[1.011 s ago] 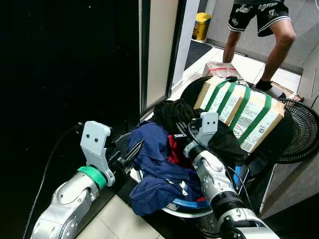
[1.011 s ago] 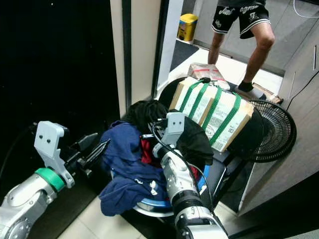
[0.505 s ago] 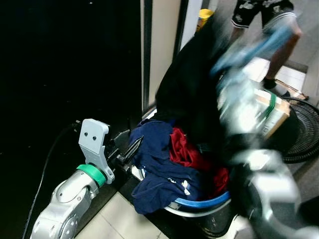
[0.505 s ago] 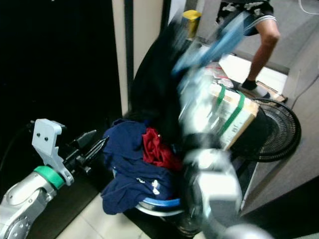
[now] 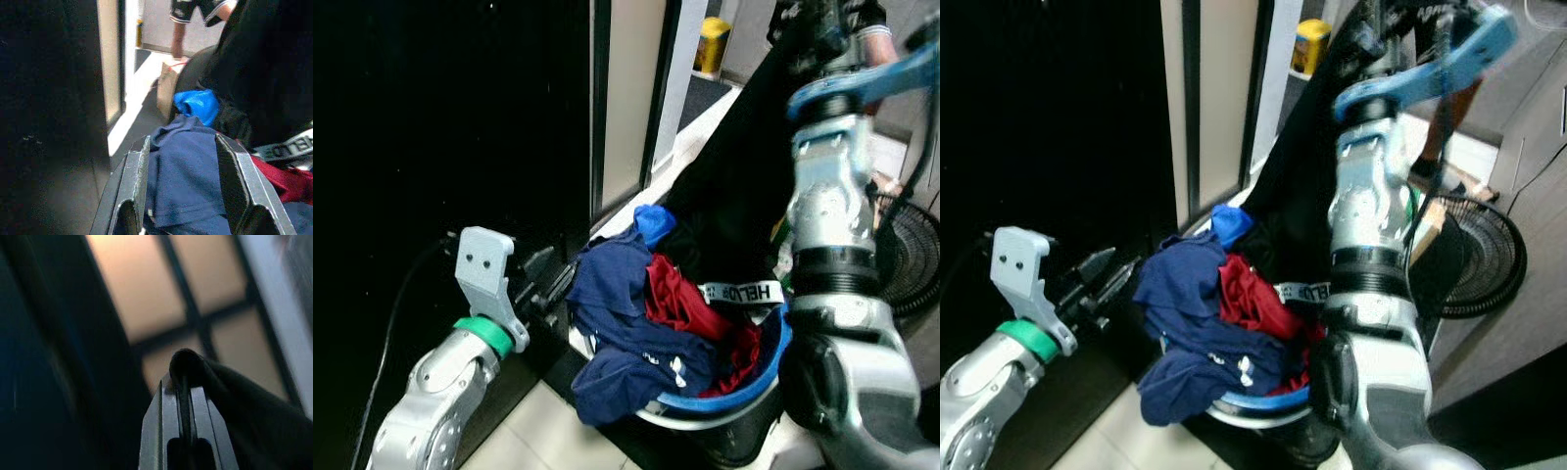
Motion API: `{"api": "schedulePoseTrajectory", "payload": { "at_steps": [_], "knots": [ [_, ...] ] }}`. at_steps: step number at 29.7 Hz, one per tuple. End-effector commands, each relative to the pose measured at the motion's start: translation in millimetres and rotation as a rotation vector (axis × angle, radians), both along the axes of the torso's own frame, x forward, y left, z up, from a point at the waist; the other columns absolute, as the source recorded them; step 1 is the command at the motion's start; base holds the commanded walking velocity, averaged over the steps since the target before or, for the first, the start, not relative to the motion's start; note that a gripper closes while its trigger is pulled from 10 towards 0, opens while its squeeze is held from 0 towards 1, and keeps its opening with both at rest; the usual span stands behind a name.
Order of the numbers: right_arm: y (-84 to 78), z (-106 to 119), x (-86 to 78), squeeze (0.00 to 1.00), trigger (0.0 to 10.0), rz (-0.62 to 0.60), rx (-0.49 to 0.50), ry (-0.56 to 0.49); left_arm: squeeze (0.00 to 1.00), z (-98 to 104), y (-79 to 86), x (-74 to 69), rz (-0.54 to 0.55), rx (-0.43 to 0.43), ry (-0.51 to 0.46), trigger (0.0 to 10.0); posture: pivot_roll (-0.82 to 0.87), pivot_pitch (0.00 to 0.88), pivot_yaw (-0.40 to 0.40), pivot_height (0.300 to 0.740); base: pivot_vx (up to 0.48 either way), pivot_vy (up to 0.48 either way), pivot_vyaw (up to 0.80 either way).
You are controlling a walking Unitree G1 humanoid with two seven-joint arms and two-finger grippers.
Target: Clothes washing
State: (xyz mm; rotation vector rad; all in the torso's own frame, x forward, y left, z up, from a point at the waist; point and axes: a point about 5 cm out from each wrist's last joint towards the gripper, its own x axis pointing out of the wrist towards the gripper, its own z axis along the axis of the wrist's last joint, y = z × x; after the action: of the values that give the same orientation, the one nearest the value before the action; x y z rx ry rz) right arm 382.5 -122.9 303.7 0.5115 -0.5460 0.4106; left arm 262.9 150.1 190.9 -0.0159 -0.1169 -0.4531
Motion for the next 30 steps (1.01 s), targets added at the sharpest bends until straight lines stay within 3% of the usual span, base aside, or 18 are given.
{"api": "schedulePoseTrajectory", "payload": {
  "at_steps": [1,6,30],
  "knots": [
    [7.4,-10.6,-2.4,0.00,10.0,0.007,-0.053,0.037,0.00,-5.9,4.2,1.1,0.034,0.019,0.034,10.0,0.17,0.052,0.024,0.740,0.000,0.000,0.00],
    [15.3,-30.0,-9.8,0.00,10.0,0.027,-0.082,0.070,0.00,-0.2,9.4,4.2,0.083,0.010,0.001,10.0,0.16,0.053,0.024,0.740,0.000,0.000,-0.16],
    [7.6,-33.6,-17.1,0.00,10.0,0.025,-0.038,0.100,0.00,-1.0,3.9,2.6,0.037,-0.003,0.009,10.0,0.16,0.050,0.025,0.740,0.000,0.000,-0.80]
  ]
}}
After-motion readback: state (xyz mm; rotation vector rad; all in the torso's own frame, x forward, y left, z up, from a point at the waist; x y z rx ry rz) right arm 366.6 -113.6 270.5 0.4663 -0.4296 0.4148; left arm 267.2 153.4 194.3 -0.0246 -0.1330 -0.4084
